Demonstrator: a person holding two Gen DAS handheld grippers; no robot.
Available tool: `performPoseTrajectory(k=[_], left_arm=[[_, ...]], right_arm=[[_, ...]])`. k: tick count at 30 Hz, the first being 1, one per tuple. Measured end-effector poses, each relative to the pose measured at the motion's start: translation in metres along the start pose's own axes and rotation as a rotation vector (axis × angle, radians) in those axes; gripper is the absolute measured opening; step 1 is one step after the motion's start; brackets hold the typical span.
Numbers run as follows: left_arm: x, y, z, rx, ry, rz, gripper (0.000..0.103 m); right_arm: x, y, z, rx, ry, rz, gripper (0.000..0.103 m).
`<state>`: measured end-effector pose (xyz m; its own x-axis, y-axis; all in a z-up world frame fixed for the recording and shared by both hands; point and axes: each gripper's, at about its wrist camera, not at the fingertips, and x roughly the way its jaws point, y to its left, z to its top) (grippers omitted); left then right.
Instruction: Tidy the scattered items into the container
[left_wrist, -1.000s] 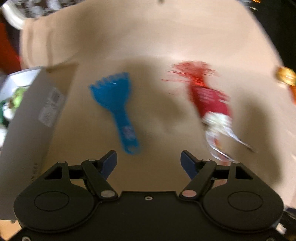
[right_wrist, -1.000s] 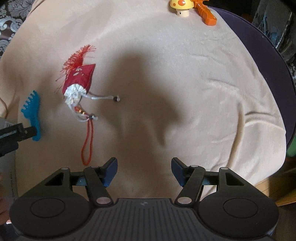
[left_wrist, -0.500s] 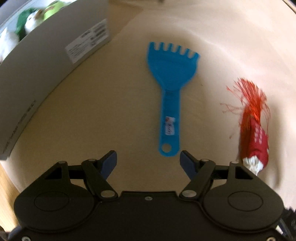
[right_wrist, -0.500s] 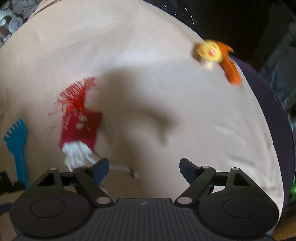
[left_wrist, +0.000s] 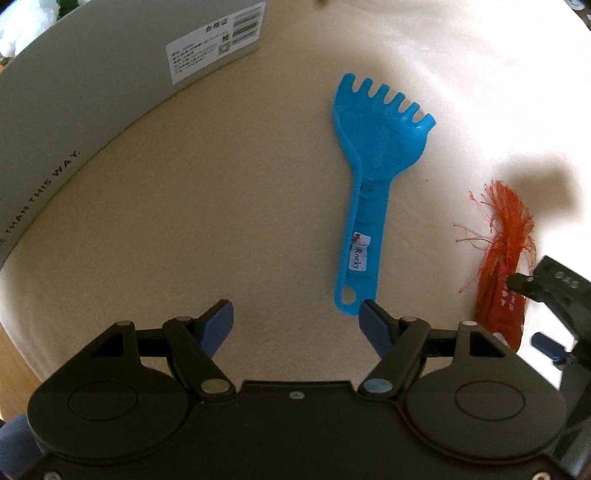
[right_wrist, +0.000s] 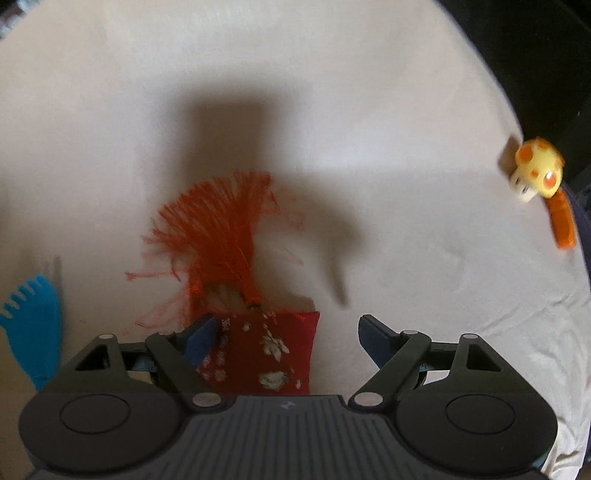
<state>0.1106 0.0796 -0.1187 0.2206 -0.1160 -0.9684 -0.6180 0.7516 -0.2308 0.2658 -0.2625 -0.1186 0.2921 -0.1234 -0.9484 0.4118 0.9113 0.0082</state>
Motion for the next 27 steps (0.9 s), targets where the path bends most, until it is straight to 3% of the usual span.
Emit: performPoseTrajectory(k=[2,4,8,18,23,27], left_arm=[[0.002,0.003,0.003,-0.008,0.004,0.003,0.071],[0.002,0.005,0.002,-0.016,0.008,0.003,0.071],[0.003,0.007,0.003,-0.030,0.012,0.000,0.071],[0.004,0.004,-0.007,0.007,-0.012,0.032,0.071],[-0.013,-0.001,-0.006,0.024,-0.121,-0.038,0.071],[-0.029,-0.011,-0.003,0.090,-0.250,-0.118,0.082]], right_arm=[[0.013,-0.013,-0.004,0.048,0.063,0.020,0.103],[0.015,-0.031,-0.013,0.108,0.070,0.046,0.103],[0.004,-0.055,-0.039,0.072,0.071,0.016,0.102],[-0.022,-0.137,-0.113,0.175,0.060,0.028,0.103],[-0.026,-0.147,-0.125,0.152,0.024,0.040,0.103],[-0.023,-0.143,-0.128,0.146,0.010,0.032,0.103]])
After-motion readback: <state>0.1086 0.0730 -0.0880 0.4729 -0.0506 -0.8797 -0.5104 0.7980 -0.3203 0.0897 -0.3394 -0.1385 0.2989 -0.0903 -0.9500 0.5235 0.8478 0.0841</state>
